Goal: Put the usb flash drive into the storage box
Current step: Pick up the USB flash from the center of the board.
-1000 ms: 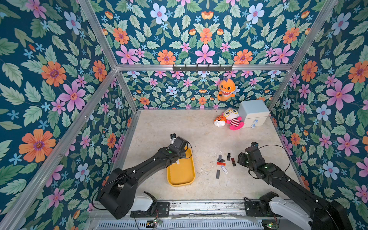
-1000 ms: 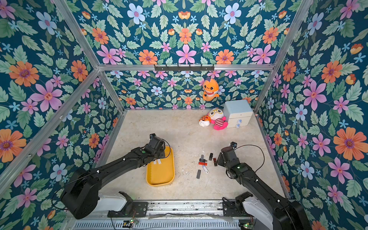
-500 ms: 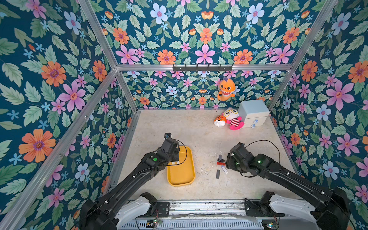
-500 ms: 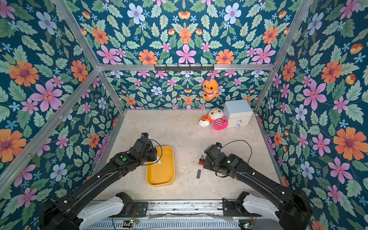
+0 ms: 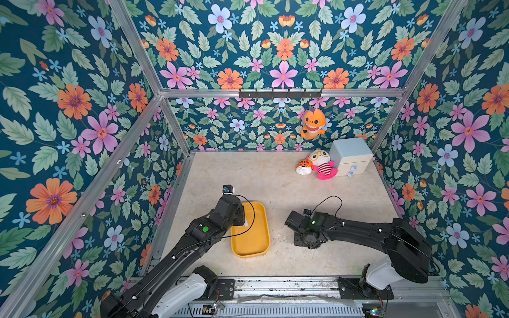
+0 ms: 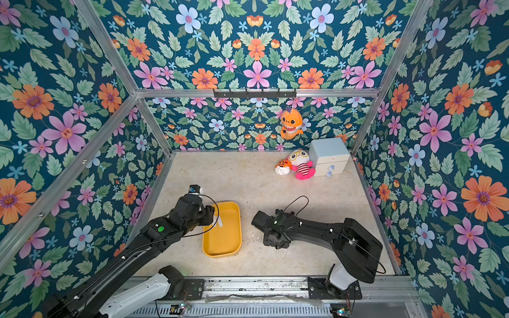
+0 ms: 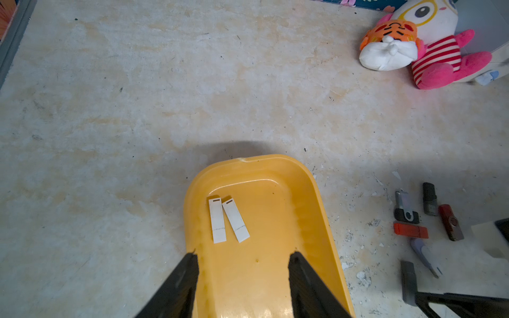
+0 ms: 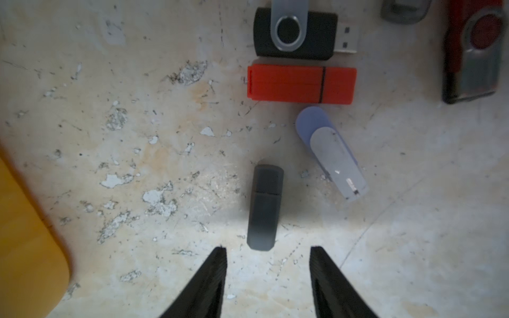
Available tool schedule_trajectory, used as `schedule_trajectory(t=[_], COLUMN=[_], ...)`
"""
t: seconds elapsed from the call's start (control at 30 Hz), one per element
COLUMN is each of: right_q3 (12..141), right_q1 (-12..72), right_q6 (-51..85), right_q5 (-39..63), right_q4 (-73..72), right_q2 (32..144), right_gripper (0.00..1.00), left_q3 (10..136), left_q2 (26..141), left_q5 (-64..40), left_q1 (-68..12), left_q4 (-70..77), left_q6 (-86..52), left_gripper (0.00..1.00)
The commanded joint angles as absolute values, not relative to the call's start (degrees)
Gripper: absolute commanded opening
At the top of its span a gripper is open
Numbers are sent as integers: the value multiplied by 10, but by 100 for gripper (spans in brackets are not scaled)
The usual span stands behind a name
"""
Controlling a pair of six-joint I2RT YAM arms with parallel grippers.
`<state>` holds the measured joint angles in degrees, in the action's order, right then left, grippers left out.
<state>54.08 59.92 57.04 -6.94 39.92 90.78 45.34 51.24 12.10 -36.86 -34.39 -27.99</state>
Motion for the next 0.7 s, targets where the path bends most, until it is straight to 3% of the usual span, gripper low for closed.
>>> schedule_trajectory(t=[0.0,0.47,0.67], right_q3=[553,560,556], right_q1=[603,604,604], right_q6=[580,583,583], right_q5=[-70,-70,-74], right_q4=[399,401,394], right_q2=[928,988,986], right_gripper=[51,34,22], left_q3=[454,451,451], left_q2=[514,509,511], left_q5=[118,120,120], left_q1=[-369,-369,-370], left_q4=[-341,-342,-342], left_q6=[-270,-272,-272], left_gripper=[58,59,59])
